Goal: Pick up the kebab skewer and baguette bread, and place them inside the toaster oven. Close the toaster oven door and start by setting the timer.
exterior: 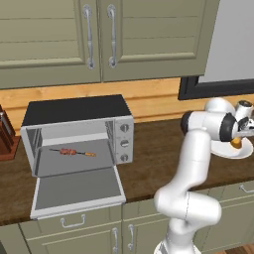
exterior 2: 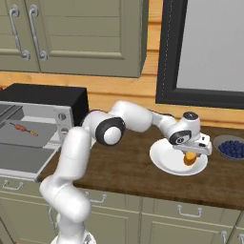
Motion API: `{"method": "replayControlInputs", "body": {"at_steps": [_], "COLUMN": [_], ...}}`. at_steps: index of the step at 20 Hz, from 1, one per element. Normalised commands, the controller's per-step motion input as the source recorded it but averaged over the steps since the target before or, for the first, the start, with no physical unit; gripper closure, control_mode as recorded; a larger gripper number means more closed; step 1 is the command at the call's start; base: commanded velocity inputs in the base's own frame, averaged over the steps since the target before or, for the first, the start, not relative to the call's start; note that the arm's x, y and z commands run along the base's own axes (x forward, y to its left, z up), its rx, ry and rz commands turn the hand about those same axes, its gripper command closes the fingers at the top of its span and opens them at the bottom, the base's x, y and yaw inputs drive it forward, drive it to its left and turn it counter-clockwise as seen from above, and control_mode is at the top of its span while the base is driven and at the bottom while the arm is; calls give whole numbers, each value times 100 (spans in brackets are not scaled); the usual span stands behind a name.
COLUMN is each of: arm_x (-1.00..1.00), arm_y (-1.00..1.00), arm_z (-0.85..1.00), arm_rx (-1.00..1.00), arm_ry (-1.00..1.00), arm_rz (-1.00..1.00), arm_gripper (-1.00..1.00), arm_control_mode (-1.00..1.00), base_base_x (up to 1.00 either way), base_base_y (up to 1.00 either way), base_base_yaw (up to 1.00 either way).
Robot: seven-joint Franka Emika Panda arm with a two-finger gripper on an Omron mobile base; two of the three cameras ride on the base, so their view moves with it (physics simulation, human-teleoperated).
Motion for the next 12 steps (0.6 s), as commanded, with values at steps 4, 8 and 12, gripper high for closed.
{"method": "replayControlInputs", "body": {"at_steps": [4, 8, 12], "arm_x": [-81, -100, -89], "arm_y": [51, 91, 100], "arm_z": [100, 95, 84], "arm_rx": [0, -2, -7], "arm_ry": [-4, -5, 0], "arm_rz": [4, 19, 37], "arm_gripper": [100, 100, 100], "arm_control_mode": [-100, -100, -100], "base_base_x": [0, 0, 0], "base_base_y": [0, 0, 0], "base_base_yaw": [0, 0, 0]}}
